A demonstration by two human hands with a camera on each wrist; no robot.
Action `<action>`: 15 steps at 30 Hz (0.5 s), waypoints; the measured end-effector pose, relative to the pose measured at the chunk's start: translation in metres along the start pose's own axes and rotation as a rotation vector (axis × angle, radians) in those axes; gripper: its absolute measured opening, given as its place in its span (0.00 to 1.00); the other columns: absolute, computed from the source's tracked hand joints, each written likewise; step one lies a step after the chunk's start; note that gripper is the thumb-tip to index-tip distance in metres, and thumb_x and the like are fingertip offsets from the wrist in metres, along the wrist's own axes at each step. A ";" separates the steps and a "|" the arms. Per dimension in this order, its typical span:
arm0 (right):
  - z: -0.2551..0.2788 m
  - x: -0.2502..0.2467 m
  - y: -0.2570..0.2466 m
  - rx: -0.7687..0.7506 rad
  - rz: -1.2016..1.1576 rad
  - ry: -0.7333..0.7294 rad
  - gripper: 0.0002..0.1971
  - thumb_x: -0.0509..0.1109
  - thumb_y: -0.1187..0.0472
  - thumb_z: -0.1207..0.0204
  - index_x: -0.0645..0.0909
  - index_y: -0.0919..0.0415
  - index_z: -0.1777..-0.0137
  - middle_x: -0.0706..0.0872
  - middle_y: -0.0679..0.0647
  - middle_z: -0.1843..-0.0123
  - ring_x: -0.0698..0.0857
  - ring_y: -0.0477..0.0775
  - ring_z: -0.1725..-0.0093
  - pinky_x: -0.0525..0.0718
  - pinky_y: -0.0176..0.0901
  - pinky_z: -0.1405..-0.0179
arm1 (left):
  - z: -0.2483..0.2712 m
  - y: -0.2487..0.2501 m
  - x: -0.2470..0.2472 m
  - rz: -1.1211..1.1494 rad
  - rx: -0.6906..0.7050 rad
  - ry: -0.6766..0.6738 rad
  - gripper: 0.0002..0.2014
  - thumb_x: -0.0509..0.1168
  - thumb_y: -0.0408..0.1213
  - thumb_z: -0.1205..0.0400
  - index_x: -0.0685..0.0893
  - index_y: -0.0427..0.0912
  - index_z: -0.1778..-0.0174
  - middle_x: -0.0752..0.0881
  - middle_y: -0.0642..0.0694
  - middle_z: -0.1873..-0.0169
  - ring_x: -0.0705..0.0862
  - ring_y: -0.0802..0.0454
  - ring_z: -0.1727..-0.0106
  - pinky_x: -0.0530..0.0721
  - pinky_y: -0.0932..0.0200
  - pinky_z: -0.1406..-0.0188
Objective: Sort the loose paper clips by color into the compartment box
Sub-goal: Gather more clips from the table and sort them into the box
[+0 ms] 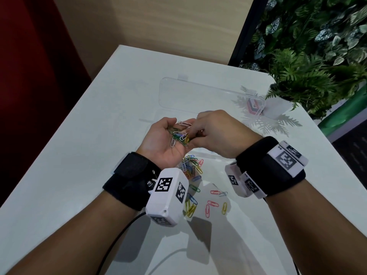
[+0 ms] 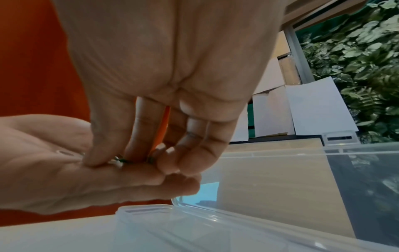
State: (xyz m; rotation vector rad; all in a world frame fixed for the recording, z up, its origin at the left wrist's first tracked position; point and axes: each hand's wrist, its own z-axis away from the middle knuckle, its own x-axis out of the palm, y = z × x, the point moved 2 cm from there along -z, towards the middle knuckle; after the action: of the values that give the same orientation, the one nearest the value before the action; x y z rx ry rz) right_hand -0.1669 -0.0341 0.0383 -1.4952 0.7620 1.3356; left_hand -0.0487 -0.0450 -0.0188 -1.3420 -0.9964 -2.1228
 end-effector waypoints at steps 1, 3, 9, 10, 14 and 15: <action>0.000 0.000 0.000 -0.015 -0.006 0.011 0.09 0.74 0.52 0.28 0.89 0.54 0.51 0.80 0.51 0.57 0.80 0.54 0.52 0.80 0.51 0.50 | 0.000 0.001 -0.001 0.005 0.000 0.009 0.27 0.48 0.40 0.15 0.85 0.25 0.67 0.86 0.33 0.61 0.88 0.37 0.63 0.88 0.49 0.60; 0.000 0.000 0.000 -0.028 -0.022 0.031 0.07 0.73 0.55 0.27 0.89 0.54 0.52 0.81 0.52 0.56 0.80 0.53 0.53 0.80 0.50 0.51 | 0.001 0.001 -0.001 0.019 -0.001 0.024 0.26 0.48 0.40 0.15 0.84 0.25 0.64 0.86 0.32 0.61 0.88 0.38 0.62 0.87 0.50 0.58; -0.004 -0.007 -0.002 0.027 -0.103 0.242 0.06 0.68 0.59 0.24 0.87 0.56 0.56 0.85 0.49 0.60 0.81 0.49 0.58 0.78 0.43 0.55 | 0.004 -0.002 0.000 -0.027 0.006 0.080 0.26 0.46 0.45 0.12 0.81 0.25 0.52 0.85 0.31 0.60 0.85 0.38 0.52 0.75 0.38 0.32; -0.007 -0.007 -0.007 0.017 -0.073 0.257 0.07 0.67 0.59 0.24 0.86 0.56 0.55 0.85 0.49 0.59 0.81 0.50 0.57 0.77 0.43 0.54 | 0.004 -0.002 0.001 -0.032 0.000 0.096 0.27 0.46 0.47 0.12 0.80 0.25 0.48 0.84 0.32 0.58 0.84 0.38 0.50 0.77 0.38 0.34; -0.023 -0.002 -0.028 -0.059 0.071 0.168 0.09 0.64 0.60 0.22 0.86 0.57 0.50 0.85 0.55 0.53 0.82 0.55 0.51 0.78 0.48 0.50 | 0.006 -0.003 0.005 -0.074 -0.006 0.143 0.25 0.47 0.51 0.11 0.80 0.35 0.39 0.87 0.36 0.53 0.86 0.42 0.49 0.89 0.44 0.56; -0.026 -0.001 -0.031 -0.063 0.098 0.124 0.09 0.63 0.61 0.21 0.86 0.58 0.49 0.84 0.56 0.52 0.82 0.57 0.50 0.80 0.49 0.51 | 0.007 -0.002 0.005 -0.085 -0.005 0.151 0.24 0.47 0.51 0.11 0.81 0.36 0.43 0.88 0.37 0.57 0.88 0.44 0.53 0.90 0.47 0.59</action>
State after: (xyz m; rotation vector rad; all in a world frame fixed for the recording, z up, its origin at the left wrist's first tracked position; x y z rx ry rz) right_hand -0.1296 -0.0472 0.0450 -1.6204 0.8897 1.3594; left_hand -0.0484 -0.0380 -0.0131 -1.1407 -1.0035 -2.2529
